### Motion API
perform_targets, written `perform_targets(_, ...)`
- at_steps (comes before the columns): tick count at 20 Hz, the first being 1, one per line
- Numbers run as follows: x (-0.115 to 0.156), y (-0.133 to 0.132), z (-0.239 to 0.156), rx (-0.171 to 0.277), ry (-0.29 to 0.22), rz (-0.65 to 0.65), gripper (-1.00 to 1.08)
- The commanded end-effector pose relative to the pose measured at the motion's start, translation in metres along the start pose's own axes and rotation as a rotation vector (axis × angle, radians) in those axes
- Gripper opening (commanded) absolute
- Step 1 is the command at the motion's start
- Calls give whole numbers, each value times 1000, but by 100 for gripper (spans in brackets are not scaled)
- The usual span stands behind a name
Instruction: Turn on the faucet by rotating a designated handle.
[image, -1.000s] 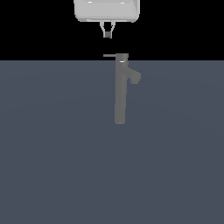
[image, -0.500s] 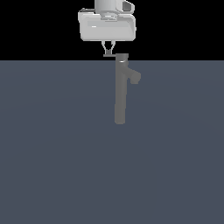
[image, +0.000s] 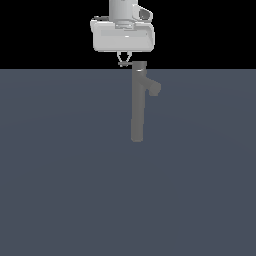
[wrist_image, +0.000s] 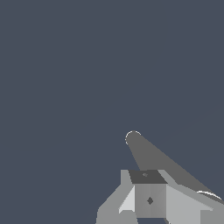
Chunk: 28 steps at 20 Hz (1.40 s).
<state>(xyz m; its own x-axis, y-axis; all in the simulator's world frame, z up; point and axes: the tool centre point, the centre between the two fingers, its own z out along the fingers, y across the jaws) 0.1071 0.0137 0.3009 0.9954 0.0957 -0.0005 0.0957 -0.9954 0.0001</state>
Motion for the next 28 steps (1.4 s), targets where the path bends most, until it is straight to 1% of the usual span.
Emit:
perform_targets(1,-2,-1,0,0,0,0,-100)
perform_targets(18,-43,-13,0,0,0,0,-100)
perform_targets(19,-36,-12,0,-1,10,-2,-100)
perform_targets(28,-63,0,0,0,5,-1,-100)
